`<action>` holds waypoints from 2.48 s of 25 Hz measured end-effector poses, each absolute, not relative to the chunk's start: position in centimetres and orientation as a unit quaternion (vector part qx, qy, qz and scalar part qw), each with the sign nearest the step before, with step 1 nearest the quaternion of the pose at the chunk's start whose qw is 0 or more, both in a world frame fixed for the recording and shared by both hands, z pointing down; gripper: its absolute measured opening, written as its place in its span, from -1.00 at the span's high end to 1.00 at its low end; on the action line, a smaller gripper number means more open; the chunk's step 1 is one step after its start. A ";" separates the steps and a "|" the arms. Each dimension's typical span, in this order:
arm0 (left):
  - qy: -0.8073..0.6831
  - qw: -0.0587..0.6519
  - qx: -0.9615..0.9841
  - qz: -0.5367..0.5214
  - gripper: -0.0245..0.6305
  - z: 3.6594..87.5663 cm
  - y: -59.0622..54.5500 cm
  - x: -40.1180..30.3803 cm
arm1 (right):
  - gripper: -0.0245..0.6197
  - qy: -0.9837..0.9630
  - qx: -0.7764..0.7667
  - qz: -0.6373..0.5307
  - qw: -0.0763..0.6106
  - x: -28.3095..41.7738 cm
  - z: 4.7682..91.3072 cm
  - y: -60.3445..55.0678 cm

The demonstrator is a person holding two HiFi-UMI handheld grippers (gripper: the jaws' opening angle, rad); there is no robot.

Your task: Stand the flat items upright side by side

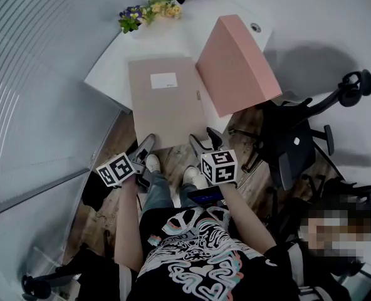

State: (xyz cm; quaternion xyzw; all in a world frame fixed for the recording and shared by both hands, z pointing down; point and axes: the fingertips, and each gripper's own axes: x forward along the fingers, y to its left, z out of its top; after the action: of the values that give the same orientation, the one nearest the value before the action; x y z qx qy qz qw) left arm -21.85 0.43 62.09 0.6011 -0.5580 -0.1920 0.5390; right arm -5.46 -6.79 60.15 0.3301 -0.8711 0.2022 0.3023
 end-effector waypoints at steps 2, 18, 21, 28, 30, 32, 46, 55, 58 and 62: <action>-0.561 0.535 0.602 -0.192 -0.11 61.6 0.5 -21.9 | 0.16 -0.872 0.327 0.202 0.303 -5.6 60.0 -6.9; -0.558 0.474 0.645 -0.218 -0.04 55.1 -1.0 -22.2 | 0.31 -0.876 0.320 0.202 0.299 -6.1 58.9 -8.3; -0.554 0.463 0.654 -0.225 -0.03 53.6 -1.4 -21.9 | 0.37 -0.877 0.320 0.202 0.295 -6.0 58.7 -8.5; -0.545 0.449 0.671 -0.227 -0.04 51.3 -1.8 -20.7 | 0.36 -0.881 0.322 0.211 0.276 -6.4 57.8 -9.2; -0.542 0.445 0.675 -0.227 -0.04 50.7 -1.9 -20.3 | 0.36 -0.881 0.323 0.212 0.272 -6.6 57.5 -9.5; -0.539 0.444 0.680 -0.225 -0.04 50.3 -1.9 -20.0 | 0.36 -0.882 0.323 0.212 0.270 -6.7 57.3 -9.6; -0.520 0.404 0.719 -0.224 -0.02 46.7 -2.7 -18.5 | 0.37 -0.871 0.336 0.264 0.242 -6.4 57.0 -10.2; -0.504 0.380 0.742 -0.225 0.05 44.6 -3.7 -17.2 | 0.37 -0.865 0.340 0.285 0.236 -6.2 57.0 -10.3; -0.501 0.375 0.746 -0.226 0.07 44.1 -4.0 -16.8 | 0.37 -0.863 0.339 0.292 0.236 -6.1 57.2 -10.4; -0.498 0.368 0.752 -0.226 0.07 43.7 -4.2 -16.2 | 0.35 -0.860 0.340 0.296 0.239 -5.9 57.4 -10.4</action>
State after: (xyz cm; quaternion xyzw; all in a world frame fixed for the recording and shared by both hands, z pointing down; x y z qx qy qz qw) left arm -16.23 -4.24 43.72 0.7521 -0.4977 -0.2256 0.3683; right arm -5.94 -10.44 57.42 0.3402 -0.8597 0.2965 0.2393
